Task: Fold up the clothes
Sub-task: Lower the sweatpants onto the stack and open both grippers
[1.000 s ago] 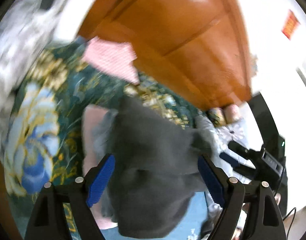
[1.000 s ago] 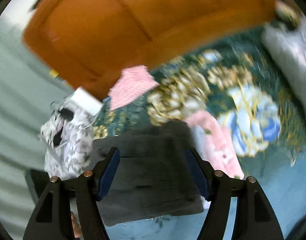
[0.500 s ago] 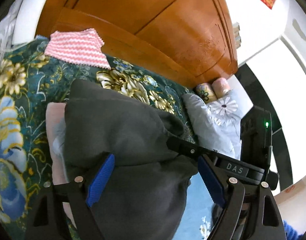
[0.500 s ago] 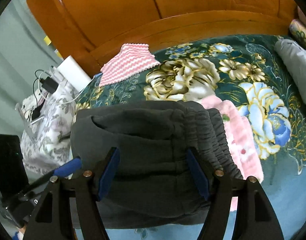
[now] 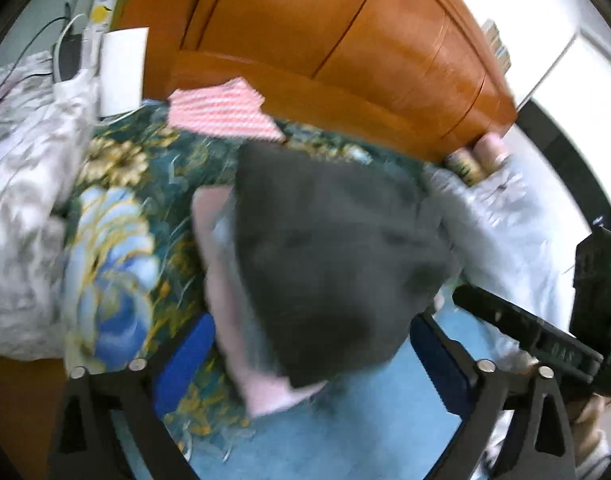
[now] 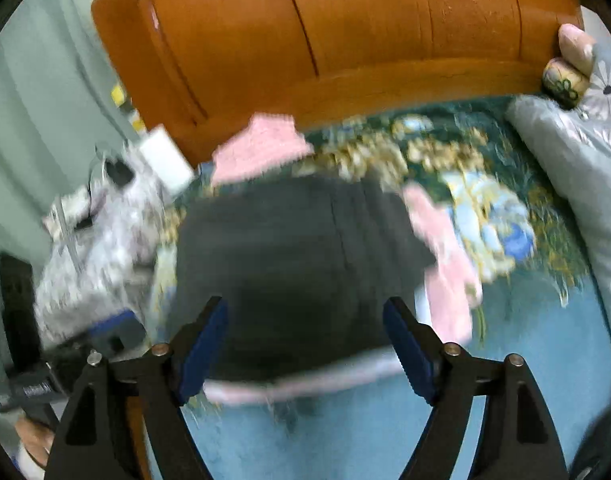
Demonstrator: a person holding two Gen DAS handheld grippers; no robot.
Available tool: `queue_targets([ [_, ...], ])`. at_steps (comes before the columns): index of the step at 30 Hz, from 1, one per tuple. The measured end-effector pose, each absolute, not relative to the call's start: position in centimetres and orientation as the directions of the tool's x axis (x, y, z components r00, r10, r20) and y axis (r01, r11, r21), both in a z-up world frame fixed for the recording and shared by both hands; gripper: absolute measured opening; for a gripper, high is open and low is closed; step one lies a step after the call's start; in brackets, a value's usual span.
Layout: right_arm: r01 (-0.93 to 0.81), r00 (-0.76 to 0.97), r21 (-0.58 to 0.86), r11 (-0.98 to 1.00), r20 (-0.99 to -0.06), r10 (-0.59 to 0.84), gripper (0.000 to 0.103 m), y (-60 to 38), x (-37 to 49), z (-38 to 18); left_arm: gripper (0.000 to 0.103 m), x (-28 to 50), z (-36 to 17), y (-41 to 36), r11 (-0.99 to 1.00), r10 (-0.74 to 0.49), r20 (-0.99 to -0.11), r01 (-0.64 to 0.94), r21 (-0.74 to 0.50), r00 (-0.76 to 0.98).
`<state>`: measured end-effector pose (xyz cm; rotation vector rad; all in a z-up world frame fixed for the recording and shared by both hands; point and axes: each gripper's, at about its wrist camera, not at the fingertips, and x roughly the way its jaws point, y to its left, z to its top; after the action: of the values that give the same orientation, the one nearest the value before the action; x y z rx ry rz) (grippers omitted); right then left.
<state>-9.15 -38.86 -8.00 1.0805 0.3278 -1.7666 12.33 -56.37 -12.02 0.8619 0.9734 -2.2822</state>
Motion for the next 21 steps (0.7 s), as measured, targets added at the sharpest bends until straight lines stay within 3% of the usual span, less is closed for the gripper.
queue_targets([
  [3,0.853,-0.102,0.196,-0.483,-0.846,-0.523,0.081,-37.7,-7.4,-11.6,0.101,12.4,-14.3,-54.3,-0.608,-0.228,-0.739,0.685,-0.401,-0.634],
  [6,0.854,-0.155,0.152,-0.498,-0.838,-0.522,0.082,-37.0,-5.9,-13.4,0.103,11.9,-15.7,-53.0,-0.606,-0.270,-0.747,0.710,-0.358,-0.607],
  [8,0.846,-0.210,0.121,-0.519,-0.819,-0.534,0.096,-36.8,-5.4,-14.2,0.103,11.5,-16.1,-52.7,-0.622,-0.288,-0.744,0.708,-0.334,-0.603],
  [9,0.839,-0.231,0.113,-0.533,-0.812,-0.536,0.097,-36.8,-5.4,-14.5,0.103,11.4,-16.3,-52.5,-0.630,-0.296,-0.742,0.707,-0.322,-0.601],
  [21,0.767,-0.382,0.076,-0.638,-0.744,-0.548,0.098,-36.7,-5.1,-17.5,0.103,10.2,-19.5,-52.7,-0.657,-0.326,-0.732,0.700,-0.279,-0.598],
])
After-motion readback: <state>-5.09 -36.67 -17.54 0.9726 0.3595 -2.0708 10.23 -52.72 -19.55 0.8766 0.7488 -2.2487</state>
